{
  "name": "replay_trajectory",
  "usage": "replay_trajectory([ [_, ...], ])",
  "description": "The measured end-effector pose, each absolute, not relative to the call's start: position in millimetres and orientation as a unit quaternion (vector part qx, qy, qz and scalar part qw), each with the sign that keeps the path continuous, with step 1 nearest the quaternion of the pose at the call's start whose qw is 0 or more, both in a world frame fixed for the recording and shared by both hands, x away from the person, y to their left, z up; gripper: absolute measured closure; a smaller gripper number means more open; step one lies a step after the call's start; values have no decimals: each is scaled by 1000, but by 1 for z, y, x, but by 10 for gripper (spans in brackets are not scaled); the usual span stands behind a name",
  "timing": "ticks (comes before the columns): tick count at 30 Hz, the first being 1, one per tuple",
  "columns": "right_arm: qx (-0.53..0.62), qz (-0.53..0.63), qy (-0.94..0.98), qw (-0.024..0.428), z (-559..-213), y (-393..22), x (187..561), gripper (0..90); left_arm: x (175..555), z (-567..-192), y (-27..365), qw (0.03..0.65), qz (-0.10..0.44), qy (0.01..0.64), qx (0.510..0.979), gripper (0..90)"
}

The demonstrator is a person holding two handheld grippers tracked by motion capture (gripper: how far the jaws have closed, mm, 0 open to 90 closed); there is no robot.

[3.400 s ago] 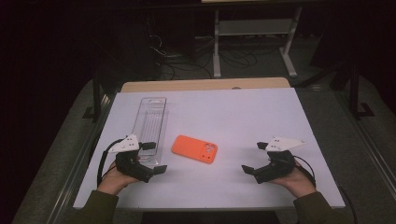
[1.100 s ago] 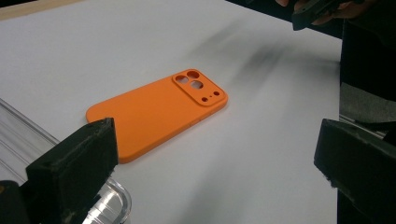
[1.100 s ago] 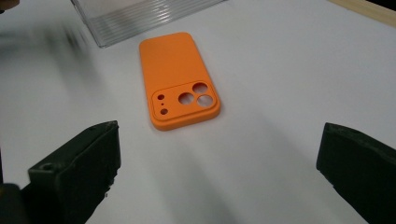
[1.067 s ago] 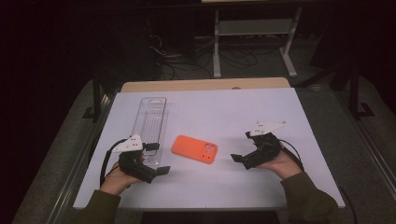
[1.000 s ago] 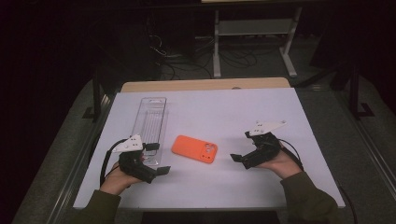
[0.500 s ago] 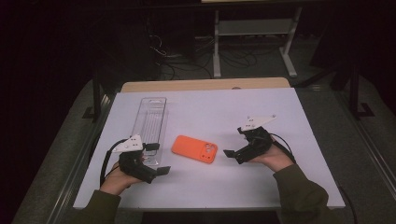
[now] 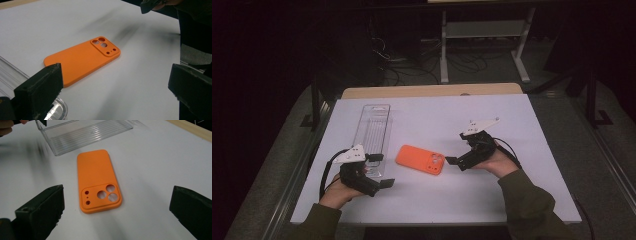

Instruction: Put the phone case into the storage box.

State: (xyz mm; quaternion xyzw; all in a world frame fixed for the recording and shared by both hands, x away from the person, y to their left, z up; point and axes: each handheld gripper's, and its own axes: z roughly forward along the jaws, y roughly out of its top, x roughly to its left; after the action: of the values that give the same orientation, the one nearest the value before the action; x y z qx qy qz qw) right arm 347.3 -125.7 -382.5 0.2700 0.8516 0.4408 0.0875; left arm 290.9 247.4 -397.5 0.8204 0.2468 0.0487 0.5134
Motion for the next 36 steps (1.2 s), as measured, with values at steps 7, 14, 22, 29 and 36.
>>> replay_trajectory([
  [7,265,434,857,82,-383,-117,354,0,291,-398,247,510,48,247,822,0],
  [14,258,428,862,78,-383,-108,361,0,292,-398,247,511,47,247,822,0],
  [22,247,420,870,73,-385,-94,368,0,292,-398,248,515,50,246,820,0],
  [29,241,412,876,64,-389,-83,373,0,293,-398,248,517,51,244,819,0],
  [36,228,403,884,63,-391,-70,380,0,292,-397,248,517,50,245,818,0],
])
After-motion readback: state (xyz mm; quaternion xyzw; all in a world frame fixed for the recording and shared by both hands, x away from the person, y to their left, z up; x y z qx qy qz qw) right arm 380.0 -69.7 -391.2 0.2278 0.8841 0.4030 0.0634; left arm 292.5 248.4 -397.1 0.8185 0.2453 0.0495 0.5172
